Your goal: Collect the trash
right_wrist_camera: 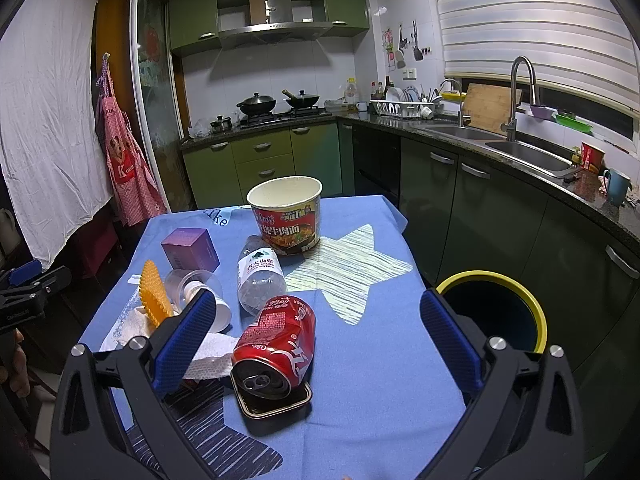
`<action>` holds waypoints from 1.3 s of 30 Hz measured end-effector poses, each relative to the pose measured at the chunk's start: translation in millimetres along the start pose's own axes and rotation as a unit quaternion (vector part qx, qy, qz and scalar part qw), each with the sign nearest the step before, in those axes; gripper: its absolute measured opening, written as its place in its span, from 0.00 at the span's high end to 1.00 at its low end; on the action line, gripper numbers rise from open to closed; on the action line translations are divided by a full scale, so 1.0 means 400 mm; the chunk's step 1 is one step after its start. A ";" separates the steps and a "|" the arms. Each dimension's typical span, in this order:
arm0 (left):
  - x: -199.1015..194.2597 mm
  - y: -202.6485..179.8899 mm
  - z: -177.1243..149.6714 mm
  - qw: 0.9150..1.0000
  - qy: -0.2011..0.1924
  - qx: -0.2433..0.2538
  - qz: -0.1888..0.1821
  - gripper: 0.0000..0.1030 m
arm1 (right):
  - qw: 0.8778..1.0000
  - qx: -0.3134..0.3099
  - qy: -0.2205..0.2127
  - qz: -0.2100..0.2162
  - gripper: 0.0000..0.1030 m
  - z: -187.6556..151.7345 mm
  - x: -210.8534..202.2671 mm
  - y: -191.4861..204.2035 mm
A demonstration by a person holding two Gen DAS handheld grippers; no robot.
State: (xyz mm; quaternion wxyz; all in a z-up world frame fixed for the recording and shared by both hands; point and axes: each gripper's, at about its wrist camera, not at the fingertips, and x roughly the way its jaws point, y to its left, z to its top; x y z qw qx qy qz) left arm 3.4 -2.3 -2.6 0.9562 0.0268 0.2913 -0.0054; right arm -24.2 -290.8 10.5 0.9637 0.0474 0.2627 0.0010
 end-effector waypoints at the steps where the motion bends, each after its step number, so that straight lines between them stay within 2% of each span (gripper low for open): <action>1: 0.000 0.000 -0.001 1.000 0.000 0.000 0.000 0.04 | 1.000 0.000 0.000 0.001 0.06 -0.002 0.002 0.002; 39: 0.014 -0.011 -0.013 1.000 0.008 0.001 -0.004 0.04 | 1.000 0.002 0.004 0.000 0.06 -0.004 0.007 0.003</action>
